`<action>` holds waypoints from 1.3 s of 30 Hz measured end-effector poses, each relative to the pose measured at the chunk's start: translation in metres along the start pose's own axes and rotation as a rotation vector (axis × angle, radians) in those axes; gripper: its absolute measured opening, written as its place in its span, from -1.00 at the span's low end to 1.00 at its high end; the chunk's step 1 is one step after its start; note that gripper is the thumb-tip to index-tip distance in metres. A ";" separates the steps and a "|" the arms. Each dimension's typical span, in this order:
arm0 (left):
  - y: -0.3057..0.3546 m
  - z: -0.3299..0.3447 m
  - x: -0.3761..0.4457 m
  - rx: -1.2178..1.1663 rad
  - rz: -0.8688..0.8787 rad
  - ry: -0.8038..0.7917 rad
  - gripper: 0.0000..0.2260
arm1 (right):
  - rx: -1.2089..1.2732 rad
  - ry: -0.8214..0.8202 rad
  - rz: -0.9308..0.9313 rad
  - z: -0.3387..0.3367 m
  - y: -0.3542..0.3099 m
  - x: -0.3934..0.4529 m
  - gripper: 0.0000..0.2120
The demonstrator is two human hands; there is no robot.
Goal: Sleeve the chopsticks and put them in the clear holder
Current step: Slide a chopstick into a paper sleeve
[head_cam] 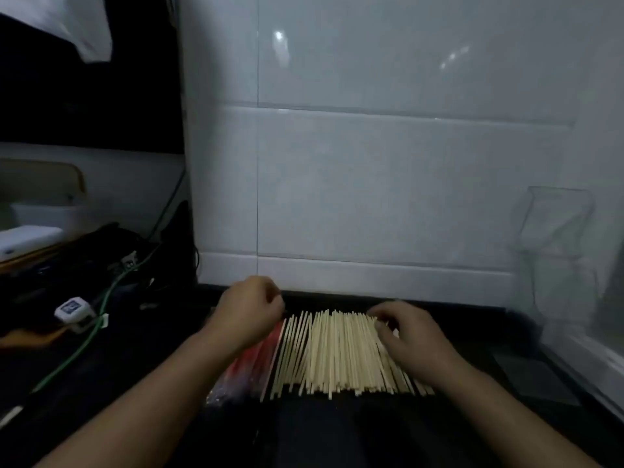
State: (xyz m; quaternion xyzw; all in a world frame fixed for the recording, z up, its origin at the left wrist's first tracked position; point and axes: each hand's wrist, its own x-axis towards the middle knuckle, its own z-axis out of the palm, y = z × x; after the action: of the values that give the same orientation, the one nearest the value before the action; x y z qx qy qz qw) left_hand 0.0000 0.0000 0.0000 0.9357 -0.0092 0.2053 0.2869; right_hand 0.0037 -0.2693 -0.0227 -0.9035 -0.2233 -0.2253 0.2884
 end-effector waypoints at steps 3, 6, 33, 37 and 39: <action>-0.024 0.022 0.019 0.290 -0.045 0.047 -0.70 | -0.200 -0.209 -0.101 0.024 0.008 0.009 -0.69; -0.042 0.049 0.037 0.396 -0.098 0.032 -0.53 | -0.334 -0.354 -0.259 0.042 0.011 0.017 -0.63; -0.048 0.069 0.062 0.364 -0.079 0.012 -0.69 | -0.497 -0.193 -0.789 0.074 0.022 0.013 -0.93; -0.048 0.062 0.066 0.206 -0.049 0.115 -0.78 | -0.419 -0.027 -0.737 0.064 0.017 0.016 -0.74; -0.040 0.058 0.066 0.020 -0.012 0.133 -0.80 | -0.277 0.057 -0.675 0.061 0.018 0.020 -0.77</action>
State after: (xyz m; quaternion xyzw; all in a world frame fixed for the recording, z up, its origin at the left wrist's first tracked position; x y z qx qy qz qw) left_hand 0.0876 0.0082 -0.0393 0.9229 0.0173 0.2653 0.2786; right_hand 0.0457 -0.2391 -0.0638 -0.8027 -0.4682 -0.3611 0.0786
